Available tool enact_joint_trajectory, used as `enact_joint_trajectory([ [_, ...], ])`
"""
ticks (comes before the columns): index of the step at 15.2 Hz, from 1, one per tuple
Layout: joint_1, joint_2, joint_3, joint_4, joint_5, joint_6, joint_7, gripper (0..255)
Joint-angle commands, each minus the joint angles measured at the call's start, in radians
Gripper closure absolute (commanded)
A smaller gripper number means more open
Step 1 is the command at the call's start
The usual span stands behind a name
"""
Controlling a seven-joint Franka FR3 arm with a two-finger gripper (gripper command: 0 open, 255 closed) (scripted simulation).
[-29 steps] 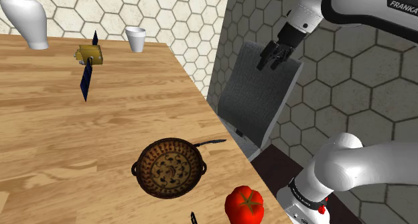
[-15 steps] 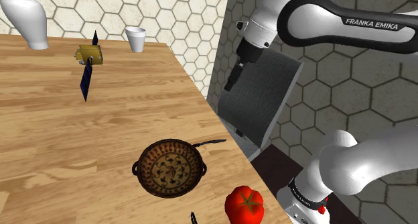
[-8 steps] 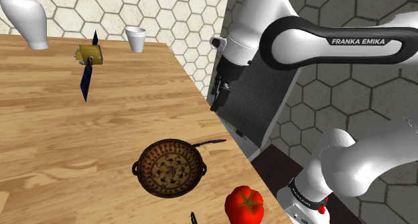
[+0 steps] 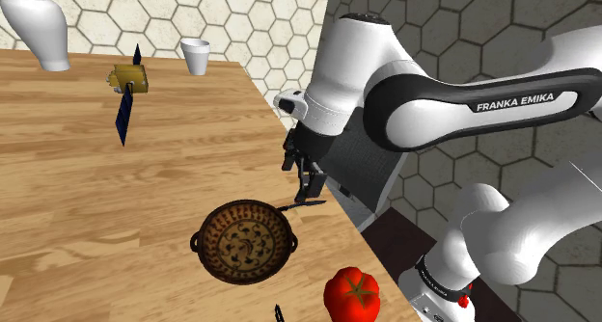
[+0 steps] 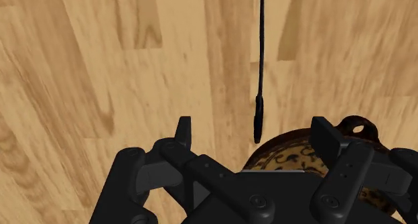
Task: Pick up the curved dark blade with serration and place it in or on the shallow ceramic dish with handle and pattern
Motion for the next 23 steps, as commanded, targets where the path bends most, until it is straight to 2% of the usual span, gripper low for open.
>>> enact_joint_trajectory([
  [1,0.026,0.016,0.021,-0.008,0.000,0.019,-0.029,0],
  [9,0.024,0.063,0.033,-0.070,-0.004,0.127,-0.024,0],
  [16,0.024,0.063,0.033,-0.070,-0.004,0.127,-0.023,0],
  [17,0.024,0.063,0.033,-0.070,-0.004,0.127,-0.023,255],
  [23,0.024,0.063,0.033,-0.069,-0.004,0.127,-0.023,255],
])
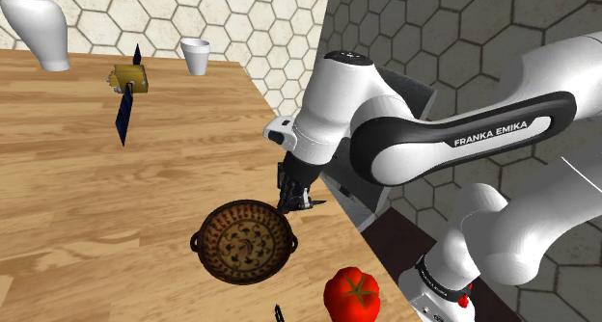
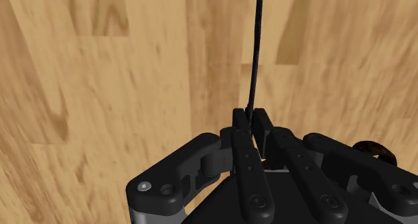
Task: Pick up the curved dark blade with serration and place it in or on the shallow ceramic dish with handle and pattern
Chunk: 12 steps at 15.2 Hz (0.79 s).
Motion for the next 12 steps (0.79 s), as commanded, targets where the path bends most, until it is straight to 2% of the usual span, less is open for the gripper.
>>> enact_joint_trajectory([
  [1,0.000,0.000,0.000,0.000,0.000,0.000,0.000,255],
  [3,0.000,0.000,0.000,0.000,0.000,0.000,0.000,255],
  [12,-0.001,-0.035,-0.012,0.093,-0.001,-0.127,-0.003,255],
])
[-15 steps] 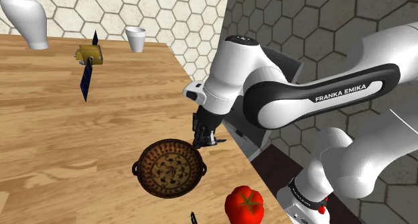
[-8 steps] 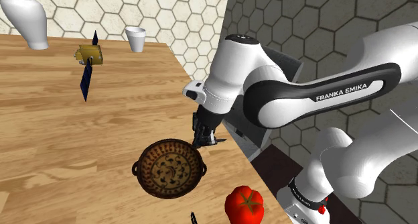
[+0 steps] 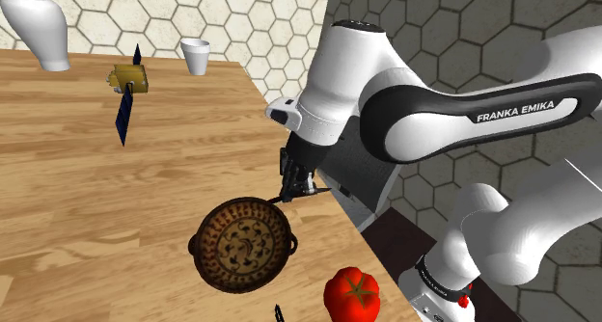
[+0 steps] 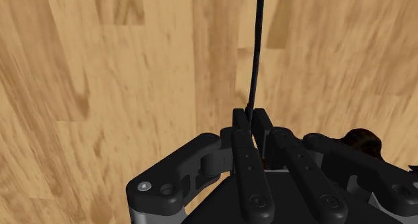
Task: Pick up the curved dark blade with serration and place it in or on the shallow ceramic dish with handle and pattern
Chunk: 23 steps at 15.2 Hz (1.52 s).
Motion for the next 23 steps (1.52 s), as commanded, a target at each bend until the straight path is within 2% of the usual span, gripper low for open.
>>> enact_joint_trajectory([
  [1,-0.002,-0.006,-0.005,0.024,-0.001,-0.029,-0.004,255],
  [15,-0.006,-0.018,-0.017,0.189,-0.008,-0.207,-0.002,255],
  [23,0.028,0.210,0.120,0.450,-0.068,-0.241,0.196,255],
])
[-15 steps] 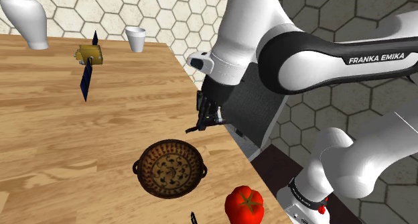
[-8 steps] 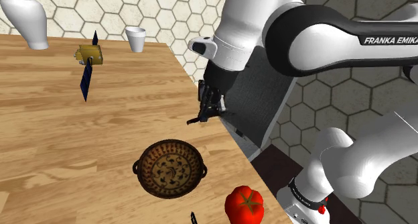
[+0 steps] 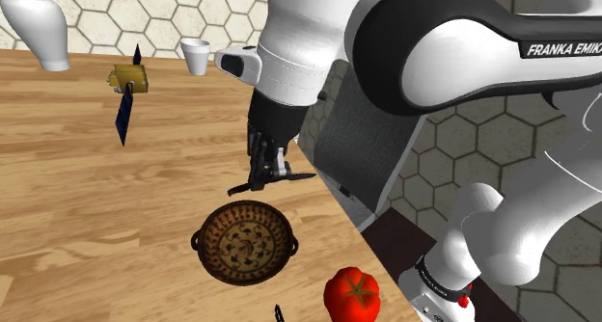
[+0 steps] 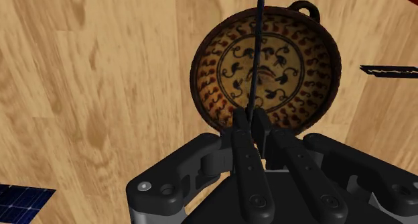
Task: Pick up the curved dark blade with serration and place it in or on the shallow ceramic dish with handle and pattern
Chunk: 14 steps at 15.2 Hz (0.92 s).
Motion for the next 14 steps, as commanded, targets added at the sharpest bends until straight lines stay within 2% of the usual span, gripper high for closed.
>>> enact_joint_trajectory([
  [1,0.012,0.062,0.033,0.078,-0.025,-0.019,0.054,255],
  [3,0.032,0.157,0.074,0.190,-0.070,-0.045,0.124,255],
  [14,0.034,0.152,0.072,0.037,-0.069,0.103,0.127,255],
])
